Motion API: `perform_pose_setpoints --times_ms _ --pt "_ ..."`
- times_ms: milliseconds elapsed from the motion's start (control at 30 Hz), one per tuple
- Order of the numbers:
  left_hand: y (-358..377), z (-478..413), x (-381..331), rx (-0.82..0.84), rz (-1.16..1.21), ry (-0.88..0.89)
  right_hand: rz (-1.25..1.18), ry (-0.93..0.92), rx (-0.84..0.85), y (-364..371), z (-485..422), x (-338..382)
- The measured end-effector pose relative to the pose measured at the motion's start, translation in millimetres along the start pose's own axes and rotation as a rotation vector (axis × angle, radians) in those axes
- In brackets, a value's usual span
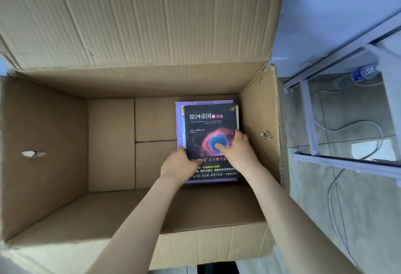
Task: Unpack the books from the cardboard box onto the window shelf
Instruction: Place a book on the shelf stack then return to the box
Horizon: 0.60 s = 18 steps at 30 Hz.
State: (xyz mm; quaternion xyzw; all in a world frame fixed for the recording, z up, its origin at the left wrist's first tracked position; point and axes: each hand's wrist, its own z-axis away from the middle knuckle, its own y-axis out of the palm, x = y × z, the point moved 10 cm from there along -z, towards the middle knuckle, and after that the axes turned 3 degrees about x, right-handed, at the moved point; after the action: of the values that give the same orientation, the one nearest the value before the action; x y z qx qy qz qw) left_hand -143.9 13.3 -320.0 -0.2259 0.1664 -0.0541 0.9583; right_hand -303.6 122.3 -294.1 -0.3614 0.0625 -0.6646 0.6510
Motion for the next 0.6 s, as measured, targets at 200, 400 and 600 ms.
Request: perform_pose_setpoints --times_ms 200,400,600 --pt "16 -8 12 0.111 0.575 -0.19 -0.054 0.023 0.002 1 0 -6" --pt "26 0 10 0.231 0.758 -0.228 -0.08 0.024 0.022 -2 -2 -4" --pt "14 8 11 0.309 0.917 -0.163 -0.116 0.018 0.009 -7 -3 -5"
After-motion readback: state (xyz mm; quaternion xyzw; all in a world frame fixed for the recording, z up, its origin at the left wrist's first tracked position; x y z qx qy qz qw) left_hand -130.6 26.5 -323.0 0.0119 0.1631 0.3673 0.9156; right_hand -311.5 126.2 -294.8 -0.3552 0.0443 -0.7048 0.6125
